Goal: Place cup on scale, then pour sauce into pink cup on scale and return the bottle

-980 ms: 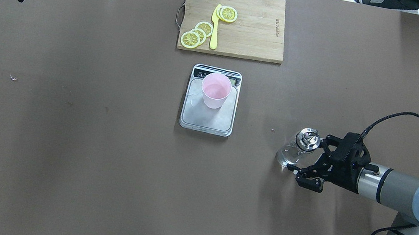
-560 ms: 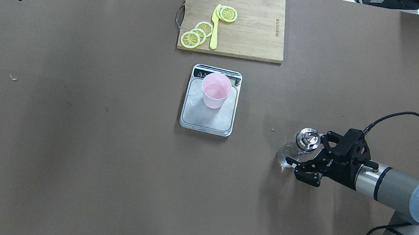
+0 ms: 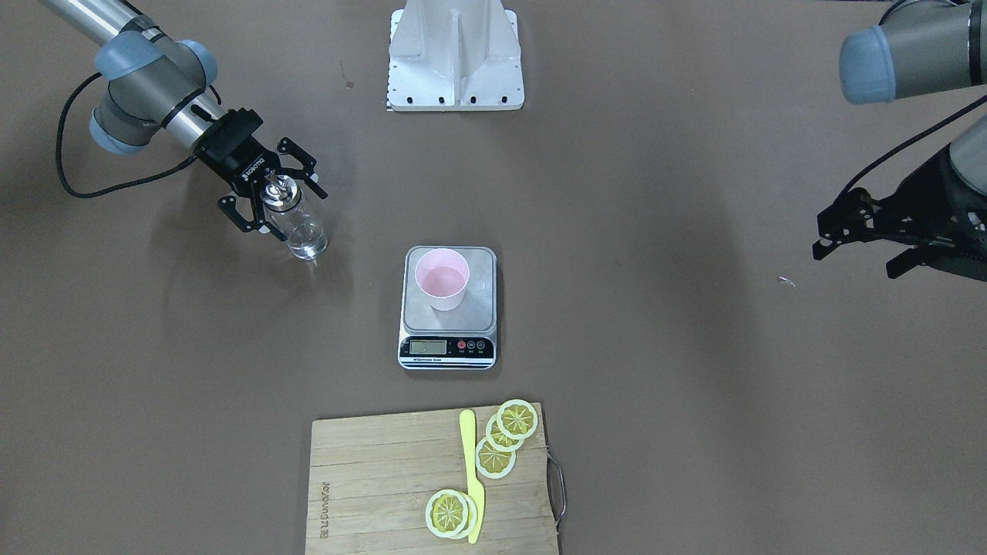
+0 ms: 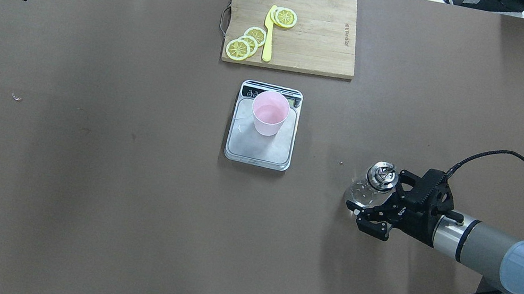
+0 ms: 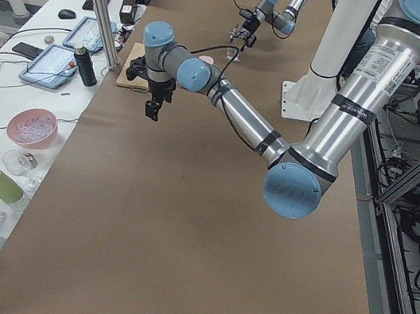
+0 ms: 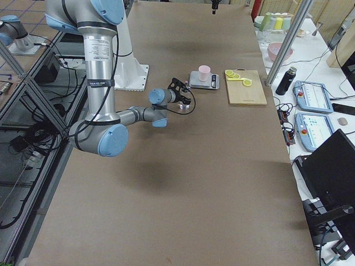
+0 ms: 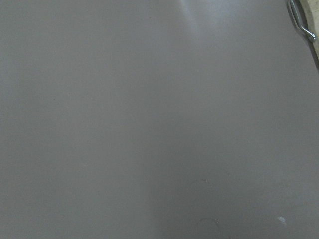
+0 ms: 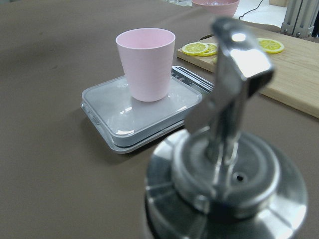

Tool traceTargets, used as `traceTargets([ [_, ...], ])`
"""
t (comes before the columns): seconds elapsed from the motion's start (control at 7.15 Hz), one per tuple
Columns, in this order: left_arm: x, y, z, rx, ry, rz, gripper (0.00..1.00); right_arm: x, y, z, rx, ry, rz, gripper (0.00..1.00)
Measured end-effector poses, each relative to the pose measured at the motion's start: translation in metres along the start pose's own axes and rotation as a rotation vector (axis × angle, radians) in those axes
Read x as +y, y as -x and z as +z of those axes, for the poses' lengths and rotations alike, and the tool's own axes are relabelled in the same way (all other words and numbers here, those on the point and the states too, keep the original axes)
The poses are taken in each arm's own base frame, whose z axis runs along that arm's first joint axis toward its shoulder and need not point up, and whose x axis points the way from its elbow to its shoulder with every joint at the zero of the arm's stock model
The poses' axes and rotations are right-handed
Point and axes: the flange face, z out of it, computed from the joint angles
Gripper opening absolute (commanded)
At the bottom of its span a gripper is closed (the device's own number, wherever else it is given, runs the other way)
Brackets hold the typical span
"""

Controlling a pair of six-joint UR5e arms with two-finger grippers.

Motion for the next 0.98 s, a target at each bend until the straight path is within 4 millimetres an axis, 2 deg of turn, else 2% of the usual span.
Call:
traceTargets([
  [0.98,-0.0004,0.0013,0.0018,-0.003,0.003,-0.003,0.98,-0.0002,-0.0035,0.0012,0.051,-0.022,0.0,0.99],
])
